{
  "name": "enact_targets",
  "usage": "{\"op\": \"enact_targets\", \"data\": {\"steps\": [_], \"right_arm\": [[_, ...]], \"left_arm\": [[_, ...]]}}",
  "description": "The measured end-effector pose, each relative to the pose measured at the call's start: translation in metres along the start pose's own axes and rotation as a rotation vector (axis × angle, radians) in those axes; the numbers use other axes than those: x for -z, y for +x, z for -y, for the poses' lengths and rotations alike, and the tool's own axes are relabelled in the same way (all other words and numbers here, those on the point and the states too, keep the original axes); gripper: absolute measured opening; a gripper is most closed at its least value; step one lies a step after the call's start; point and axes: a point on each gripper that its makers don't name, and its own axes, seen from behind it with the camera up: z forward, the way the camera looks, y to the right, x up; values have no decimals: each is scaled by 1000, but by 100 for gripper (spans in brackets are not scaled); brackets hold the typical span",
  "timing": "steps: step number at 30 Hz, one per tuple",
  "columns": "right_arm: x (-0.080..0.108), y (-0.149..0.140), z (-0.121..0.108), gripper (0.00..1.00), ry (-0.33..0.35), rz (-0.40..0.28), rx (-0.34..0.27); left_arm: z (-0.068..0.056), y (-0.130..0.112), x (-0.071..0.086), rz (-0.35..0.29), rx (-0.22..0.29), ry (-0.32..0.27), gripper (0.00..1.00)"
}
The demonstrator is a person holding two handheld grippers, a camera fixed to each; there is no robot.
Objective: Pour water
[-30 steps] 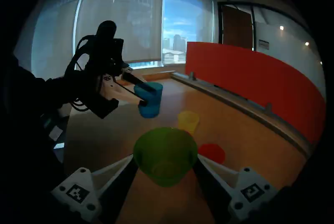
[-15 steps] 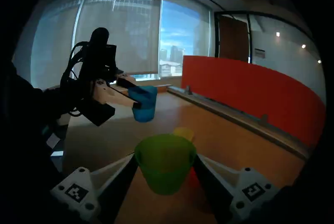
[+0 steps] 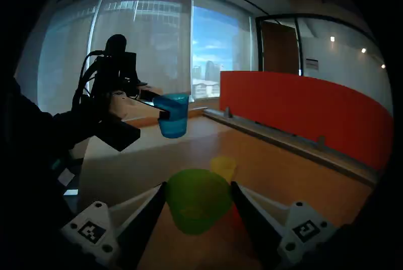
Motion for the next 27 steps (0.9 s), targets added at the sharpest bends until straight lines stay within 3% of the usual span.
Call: {"op": "enact_targets", "data": {"steps": [5,14,27], "right_arm": [[1,8,-4,94,-4,-21,11],[1,18,-1,94,10,-18,84],[-2,42,0,94,25,-51,125]], "left_arm": [[1,0,-3,4,-11,3,85],[-2,-2,-10,23,-33,1,84],[-5,16,-13,-1,-91,11,85]]}}
